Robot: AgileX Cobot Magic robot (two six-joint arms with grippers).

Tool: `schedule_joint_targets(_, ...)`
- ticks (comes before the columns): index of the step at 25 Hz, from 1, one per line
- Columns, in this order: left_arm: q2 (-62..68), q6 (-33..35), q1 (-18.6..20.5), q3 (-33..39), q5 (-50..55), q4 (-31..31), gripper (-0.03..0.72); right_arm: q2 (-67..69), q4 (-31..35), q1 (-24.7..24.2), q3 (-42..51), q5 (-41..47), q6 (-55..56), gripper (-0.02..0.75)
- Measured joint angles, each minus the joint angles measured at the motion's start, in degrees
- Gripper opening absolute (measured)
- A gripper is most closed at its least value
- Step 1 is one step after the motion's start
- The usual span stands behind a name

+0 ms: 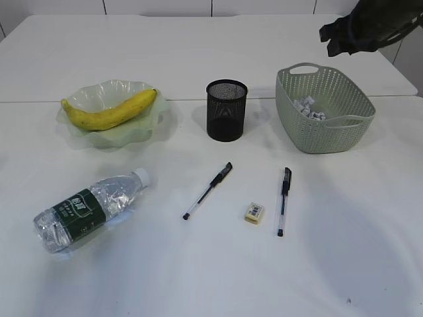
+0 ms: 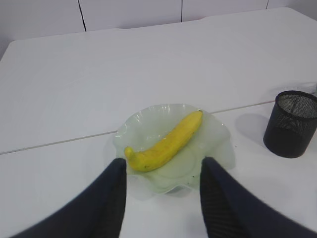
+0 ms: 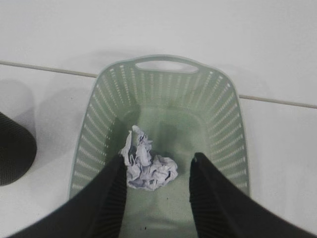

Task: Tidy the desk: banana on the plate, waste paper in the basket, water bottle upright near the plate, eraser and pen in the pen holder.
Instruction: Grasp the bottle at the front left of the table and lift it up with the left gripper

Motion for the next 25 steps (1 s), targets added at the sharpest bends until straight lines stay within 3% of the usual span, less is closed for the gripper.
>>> schedule_joint_targets(8,0.0,0.0,0.0,0.0,0.0,0.0,0.341,-4.4,0.0,0.0,0.0,8.3,0.0,0.320)
schedule_joint_targets(25,-3.5,0.0,0.0,0.0,0.0,0.0,0.341,-15.1,-0.6,0.0,0.0,9.1,0.0,0.319)
